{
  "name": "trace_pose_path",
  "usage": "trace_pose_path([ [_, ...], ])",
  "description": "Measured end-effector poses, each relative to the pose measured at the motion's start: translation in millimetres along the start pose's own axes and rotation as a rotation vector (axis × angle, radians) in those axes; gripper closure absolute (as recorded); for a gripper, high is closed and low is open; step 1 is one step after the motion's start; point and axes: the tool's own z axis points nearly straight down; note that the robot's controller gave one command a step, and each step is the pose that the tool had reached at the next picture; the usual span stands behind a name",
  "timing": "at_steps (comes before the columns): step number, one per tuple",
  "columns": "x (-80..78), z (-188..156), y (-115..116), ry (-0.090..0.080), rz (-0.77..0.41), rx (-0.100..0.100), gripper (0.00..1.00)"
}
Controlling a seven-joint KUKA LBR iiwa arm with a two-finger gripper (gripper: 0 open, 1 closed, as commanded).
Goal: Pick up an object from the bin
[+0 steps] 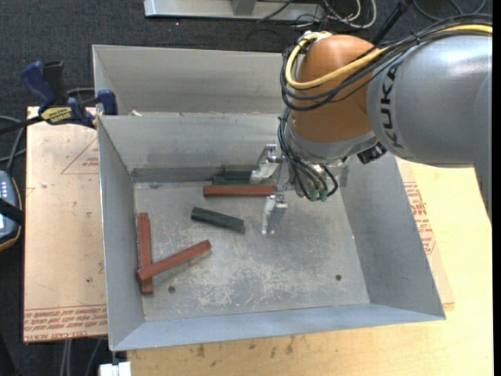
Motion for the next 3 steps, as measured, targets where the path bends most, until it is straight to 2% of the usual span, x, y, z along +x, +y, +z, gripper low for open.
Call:
trace_pose_path([
  [1,0.0,0,0,0.0,0.0,0.0,0.0],
  [2,-2.8,109,26,-0.006,-0.005,-0.001,1.0],
  [3,-2.9,109,26,-0.006,-0.004,-0.002,1.0],
])
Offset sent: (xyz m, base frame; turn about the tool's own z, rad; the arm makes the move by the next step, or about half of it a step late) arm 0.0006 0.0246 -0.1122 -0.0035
